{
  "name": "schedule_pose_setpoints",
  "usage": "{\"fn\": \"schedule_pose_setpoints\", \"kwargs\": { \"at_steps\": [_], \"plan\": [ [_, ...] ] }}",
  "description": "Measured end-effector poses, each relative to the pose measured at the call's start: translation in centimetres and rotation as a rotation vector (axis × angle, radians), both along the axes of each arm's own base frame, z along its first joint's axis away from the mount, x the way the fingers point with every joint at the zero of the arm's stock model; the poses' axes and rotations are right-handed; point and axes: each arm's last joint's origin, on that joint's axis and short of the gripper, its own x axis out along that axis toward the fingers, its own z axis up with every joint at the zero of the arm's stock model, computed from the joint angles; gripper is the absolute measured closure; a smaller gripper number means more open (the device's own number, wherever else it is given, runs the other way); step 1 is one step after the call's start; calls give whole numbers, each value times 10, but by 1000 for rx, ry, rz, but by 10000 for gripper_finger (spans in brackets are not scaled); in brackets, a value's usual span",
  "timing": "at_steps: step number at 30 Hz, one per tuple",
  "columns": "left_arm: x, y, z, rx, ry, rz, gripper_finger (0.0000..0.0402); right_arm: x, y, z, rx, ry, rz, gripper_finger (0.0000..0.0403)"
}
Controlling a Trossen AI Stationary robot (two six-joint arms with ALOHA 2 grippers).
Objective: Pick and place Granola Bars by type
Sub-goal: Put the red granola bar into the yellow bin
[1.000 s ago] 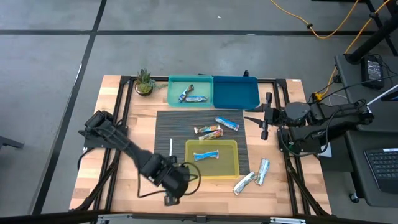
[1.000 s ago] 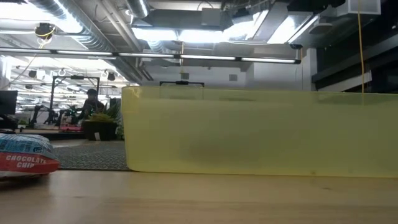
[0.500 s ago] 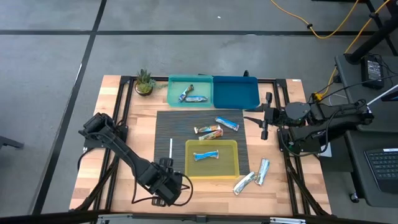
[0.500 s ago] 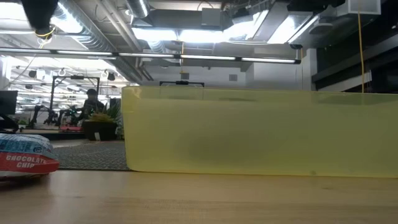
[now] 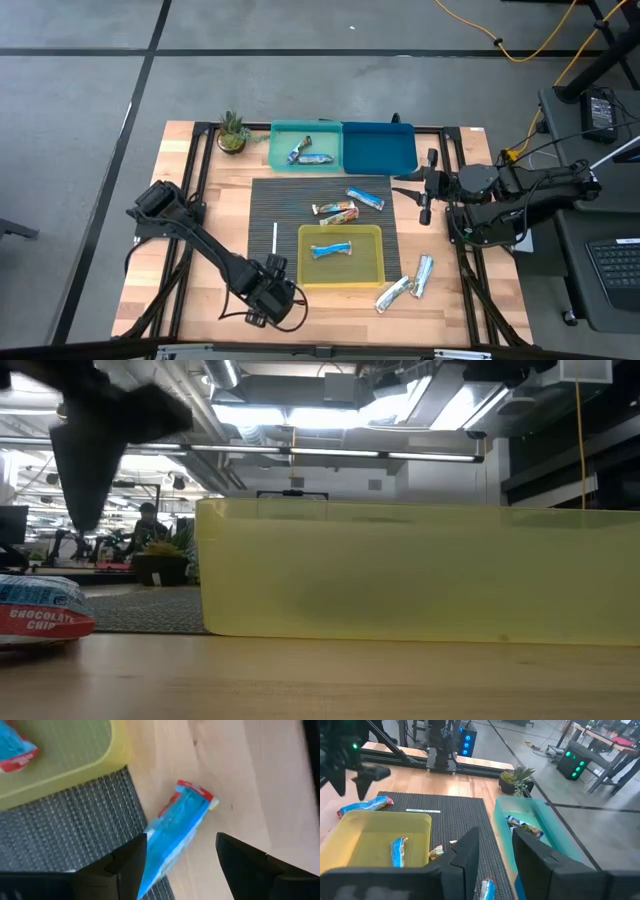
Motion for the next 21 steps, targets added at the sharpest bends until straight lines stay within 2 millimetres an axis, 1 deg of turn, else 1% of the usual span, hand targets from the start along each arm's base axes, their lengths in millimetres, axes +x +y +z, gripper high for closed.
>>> {"fn": "schedule_pose_setpoints", "kwargs": {
  "at_steps": [8,11,14,17,21],
  "plan": [
    [4,14,-22,-34,-17,11,174,0,0,0,12,0,-4,282],
    [3,14,-29,-86,1,1,175,0,0,0,12,0,-4,282],
    [-1,10,-32,-110,9,-20,179,0,0,0,11,0,-4,282],
    [-4,9,-35,-107,21,-28,180,0,0,0,11,1,-4,282],
    [-4,8,-36,-107,16,-28,181,0,0,0,11,1,-4,282]
  ]
}}
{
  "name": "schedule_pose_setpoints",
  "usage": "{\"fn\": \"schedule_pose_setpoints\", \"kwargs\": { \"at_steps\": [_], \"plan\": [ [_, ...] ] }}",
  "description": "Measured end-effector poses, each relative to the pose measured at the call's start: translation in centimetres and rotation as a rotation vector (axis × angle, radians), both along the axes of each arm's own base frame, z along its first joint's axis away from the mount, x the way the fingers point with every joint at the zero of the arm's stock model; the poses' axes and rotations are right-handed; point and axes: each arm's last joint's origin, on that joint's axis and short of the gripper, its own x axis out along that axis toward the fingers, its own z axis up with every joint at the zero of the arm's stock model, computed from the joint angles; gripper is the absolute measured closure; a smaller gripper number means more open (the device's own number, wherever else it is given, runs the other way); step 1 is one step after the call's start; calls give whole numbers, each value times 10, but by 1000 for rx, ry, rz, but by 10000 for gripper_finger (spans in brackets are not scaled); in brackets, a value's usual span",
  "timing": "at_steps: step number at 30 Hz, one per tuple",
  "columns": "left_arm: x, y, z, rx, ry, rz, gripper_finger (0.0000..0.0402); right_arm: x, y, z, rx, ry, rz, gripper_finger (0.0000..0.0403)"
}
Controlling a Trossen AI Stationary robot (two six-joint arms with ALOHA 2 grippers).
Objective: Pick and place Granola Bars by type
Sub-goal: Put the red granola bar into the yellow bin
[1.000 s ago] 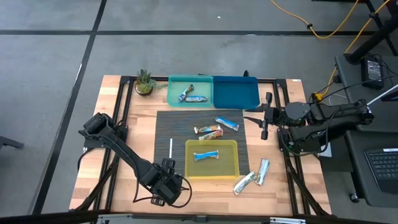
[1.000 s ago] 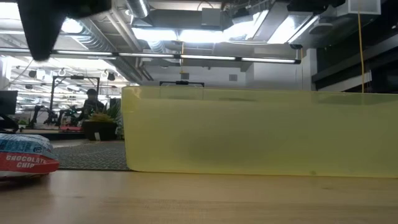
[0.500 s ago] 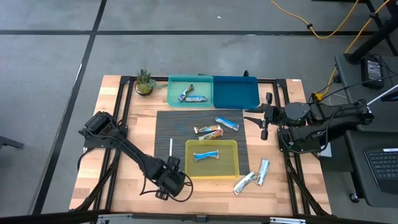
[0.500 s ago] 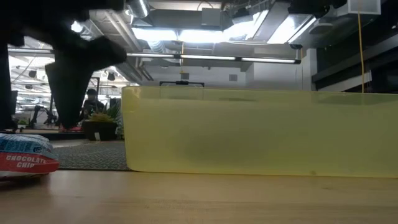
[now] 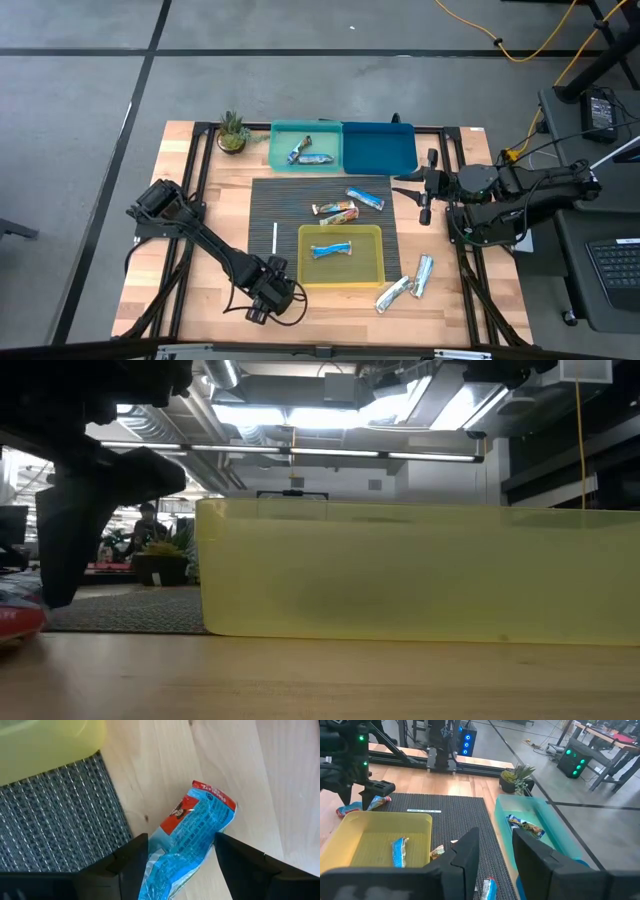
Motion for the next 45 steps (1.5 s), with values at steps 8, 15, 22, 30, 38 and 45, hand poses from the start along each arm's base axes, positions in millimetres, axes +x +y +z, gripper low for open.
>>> {"fn": "schedule_pose_setpoints", "kwargs": {
  "at_steps": [8,15,22,30,38,45],
  "plan": [
    [5,-5,-14,-47,35,-6,212,0,0,0,-1,0,0,282],
    [4,-6,-14,-59,41,30,267,0,0,0,2,-1,-1,282],
    [2,-9,-8,-85,63,122,321,0,0,0,3,-1,-1,282],
    [9,-17,45,-90,7,141,356,0,0,0,-2,-1,-8,282],
    [8,-7,132,1,-192,264,364,0,0,0,0,-2,-11,282],
    [6,13,191,29,-491,476,366,0,0,0,0,-2,-11,282]
  ]
}}
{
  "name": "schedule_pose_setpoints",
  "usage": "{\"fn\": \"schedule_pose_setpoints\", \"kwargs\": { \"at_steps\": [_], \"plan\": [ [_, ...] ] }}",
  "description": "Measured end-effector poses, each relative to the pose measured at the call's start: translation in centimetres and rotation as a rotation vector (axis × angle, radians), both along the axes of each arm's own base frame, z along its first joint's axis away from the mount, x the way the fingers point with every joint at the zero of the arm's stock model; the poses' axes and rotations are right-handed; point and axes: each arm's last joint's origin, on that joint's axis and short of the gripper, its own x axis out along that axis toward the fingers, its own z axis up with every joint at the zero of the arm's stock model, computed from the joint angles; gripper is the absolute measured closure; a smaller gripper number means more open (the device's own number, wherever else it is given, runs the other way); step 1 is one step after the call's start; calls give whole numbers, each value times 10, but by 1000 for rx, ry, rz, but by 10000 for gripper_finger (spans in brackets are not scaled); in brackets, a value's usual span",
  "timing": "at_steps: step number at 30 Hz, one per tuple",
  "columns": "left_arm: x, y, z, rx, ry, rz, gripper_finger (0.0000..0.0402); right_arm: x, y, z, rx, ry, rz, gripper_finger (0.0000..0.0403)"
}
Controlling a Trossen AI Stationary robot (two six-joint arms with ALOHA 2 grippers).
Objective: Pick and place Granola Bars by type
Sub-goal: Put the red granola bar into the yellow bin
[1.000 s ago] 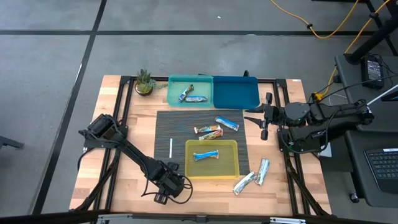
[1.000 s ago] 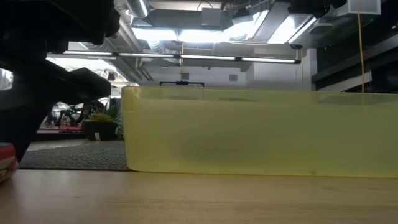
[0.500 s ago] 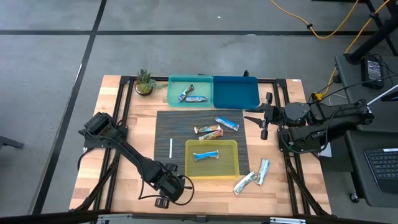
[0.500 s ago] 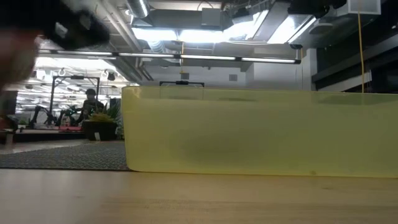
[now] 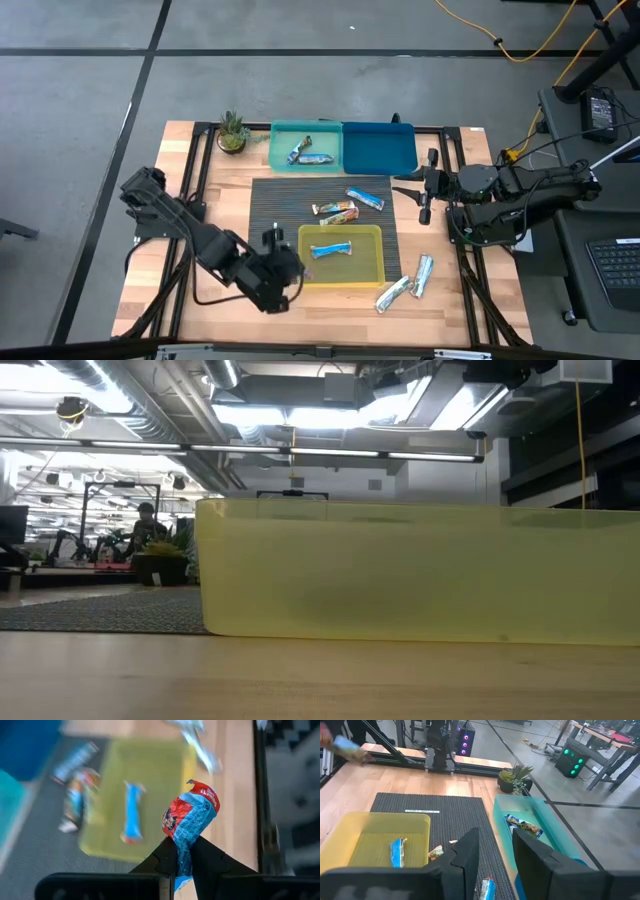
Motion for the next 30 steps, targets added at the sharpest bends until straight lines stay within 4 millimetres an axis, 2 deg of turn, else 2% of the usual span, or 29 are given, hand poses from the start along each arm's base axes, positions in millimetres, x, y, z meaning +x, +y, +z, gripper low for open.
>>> {"fn": "schedule_pose_setpoints", "kwargs": {
  "at_steps": [4,11,16,22,30],
  "plan": [
    [2,9,11,7,-87,53,366,0,0,0,-1,0,0,282],
    [9,18,13,0,-102,83,366,0,0,0,-5,1,2,282],
    [26,44,15,-24,-140,163,366,0,0,0,-6,2,3,282],
    [52,76,25,-95,-223,100,366,0,0,0,-6,2,3,282],
    [57,86,26,-82,-221,47,366,0,0,0,0,0,2,282]
  ]
}}
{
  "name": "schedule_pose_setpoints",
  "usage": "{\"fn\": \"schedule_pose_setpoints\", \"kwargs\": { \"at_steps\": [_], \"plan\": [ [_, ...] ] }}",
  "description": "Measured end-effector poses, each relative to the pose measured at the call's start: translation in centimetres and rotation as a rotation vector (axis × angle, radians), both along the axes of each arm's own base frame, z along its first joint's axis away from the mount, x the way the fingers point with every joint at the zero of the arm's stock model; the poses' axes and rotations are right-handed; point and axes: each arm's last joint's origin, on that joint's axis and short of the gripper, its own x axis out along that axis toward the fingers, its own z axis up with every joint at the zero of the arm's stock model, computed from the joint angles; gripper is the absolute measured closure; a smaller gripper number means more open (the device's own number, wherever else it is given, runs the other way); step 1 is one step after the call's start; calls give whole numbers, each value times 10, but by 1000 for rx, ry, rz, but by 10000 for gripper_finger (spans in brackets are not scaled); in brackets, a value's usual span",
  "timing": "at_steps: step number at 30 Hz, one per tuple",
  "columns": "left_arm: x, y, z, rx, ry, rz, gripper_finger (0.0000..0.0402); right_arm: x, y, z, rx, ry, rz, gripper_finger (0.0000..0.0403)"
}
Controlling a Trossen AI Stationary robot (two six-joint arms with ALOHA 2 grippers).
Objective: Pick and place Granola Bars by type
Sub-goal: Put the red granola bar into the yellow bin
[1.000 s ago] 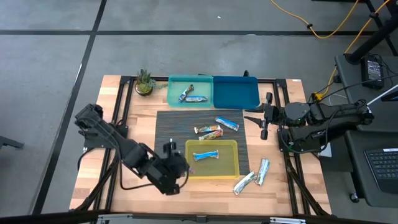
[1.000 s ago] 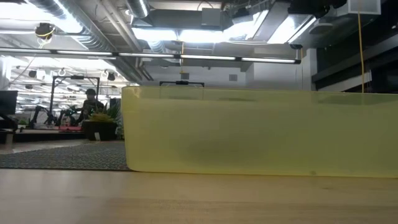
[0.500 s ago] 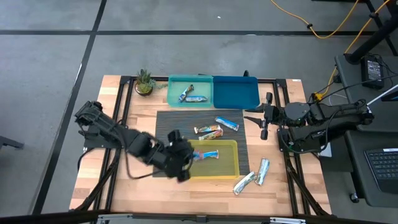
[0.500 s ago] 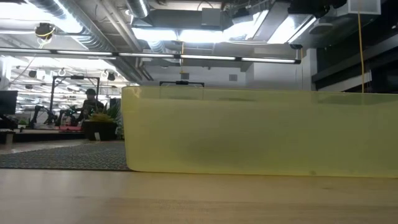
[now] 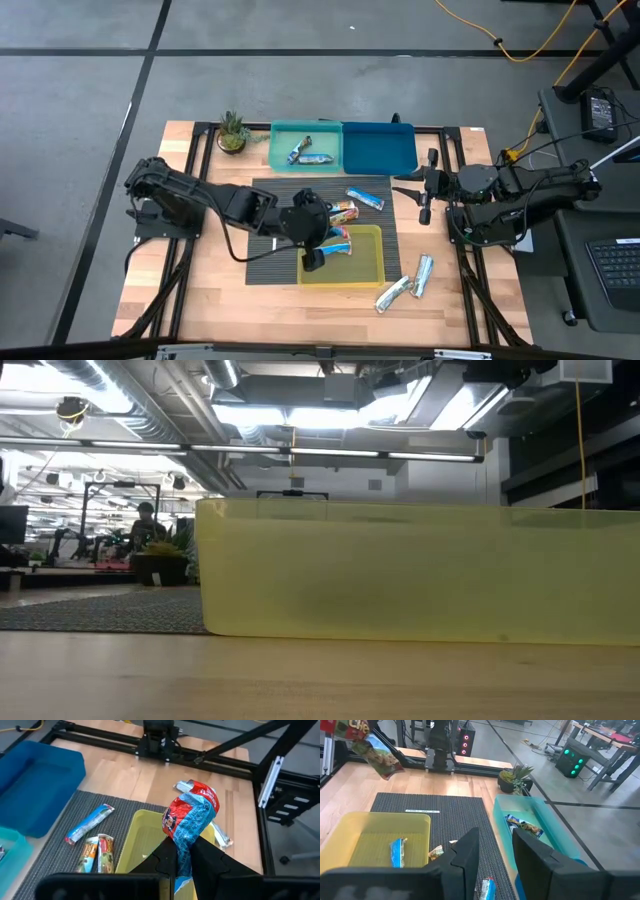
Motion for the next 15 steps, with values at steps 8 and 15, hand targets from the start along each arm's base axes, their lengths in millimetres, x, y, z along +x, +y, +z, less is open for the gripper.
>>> {"fn": "schedule_pose_setpoints", "kwargs": {
  "at_steps": [8,15],
  "plan": [
    [8,11,-32,-8,81,23,366,0,0,0,-1,1,2,282],
    [27,9,-83,-119,215,-44,366,0,0,-1,-3,7,3,282]
  ]
}}
